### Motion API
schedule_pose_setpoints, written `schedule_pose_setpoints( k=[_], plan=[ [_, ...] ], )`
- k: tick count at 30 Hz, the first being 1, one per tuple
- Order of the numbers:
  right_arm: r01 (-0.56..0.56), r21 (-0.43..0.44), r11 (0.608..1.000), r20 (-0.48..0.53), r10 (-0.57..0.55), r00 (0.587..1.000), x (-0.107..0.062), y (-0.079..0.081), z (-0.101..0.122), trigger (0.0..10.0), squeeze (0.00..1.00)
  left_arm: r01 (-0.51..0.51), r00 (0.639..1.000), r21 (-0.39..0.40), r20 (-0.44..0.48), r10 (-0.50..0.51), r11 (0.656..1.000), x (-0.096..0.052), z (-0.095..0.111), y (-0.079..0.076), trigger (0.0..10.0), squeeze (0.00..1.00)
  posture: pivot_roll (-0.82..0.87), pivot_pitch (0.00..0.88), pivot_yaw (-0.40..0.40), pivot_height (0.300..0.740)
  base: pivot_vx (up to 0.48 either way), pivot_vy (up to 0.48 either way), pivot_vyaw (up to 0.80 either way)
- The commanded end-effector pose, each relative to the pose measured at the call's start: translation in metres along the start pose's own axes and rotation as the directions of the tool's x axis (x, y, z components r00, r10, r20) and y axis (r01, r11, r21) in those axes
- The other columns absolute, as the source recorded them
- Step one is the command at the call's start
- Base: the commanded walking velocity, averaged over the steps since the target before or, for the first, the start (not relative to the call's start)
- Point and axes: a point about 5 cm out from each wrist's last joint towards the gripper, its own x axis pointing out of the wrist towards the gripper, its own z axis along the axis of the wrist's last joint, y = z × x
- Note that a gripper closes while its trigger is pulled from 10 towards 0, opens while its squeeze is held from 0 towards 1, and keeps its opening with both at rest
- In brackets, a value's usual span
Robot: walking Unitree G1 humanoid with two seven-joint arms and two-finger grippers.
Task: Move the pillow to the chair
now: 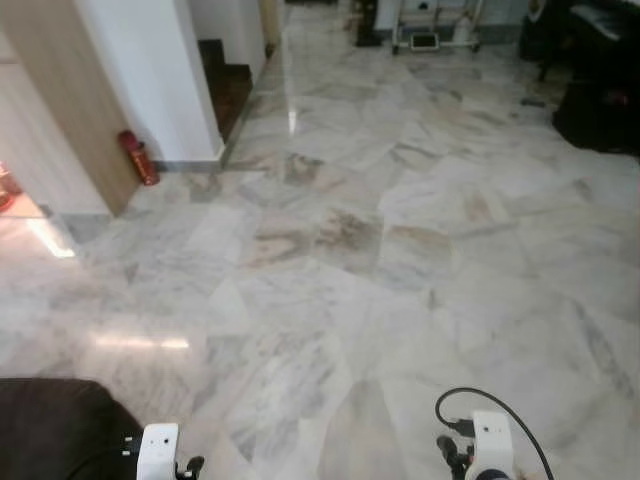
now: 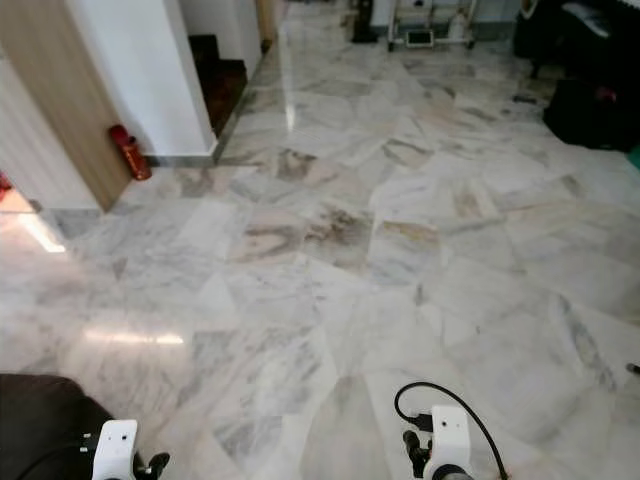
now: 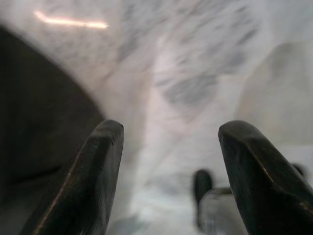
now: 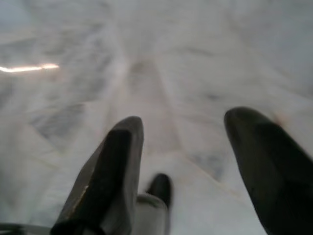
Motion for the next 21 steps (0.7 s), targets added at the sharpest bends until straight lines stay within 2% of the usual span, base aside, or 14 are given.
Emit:
schedule_pose_setpoints(
  k=[1, 21],
  plan=[
    [-0.015, 0.007, 1.0, 0.02, 0.015, 1.0, 0.0029, 0.0069, 0.0061, 10.0, 0.0, -0.028, 0.999, 0.003, -0.021, 0.028, 1.0, -0.0024, -0.0048, 0.0104, 10.0, 0.0, 0.01, 0.0, 0.035, 0.74, 0.285, 0.0, 0.0],
    [-0.01, 0.013, 1.0, 0.017, 0.009, 1.0, 0.0026, 0.0069, 0.005, 10.0, 0.0, -0.022, 0.999, 0.015, -0.024, 0.022, 1.0, -0.0022, -0.005, 0.0095, 10.0, 0.0, 0.01, 0.0, 0.038, 0.74, 0.285, 0.0, 0.0]
  ],
)
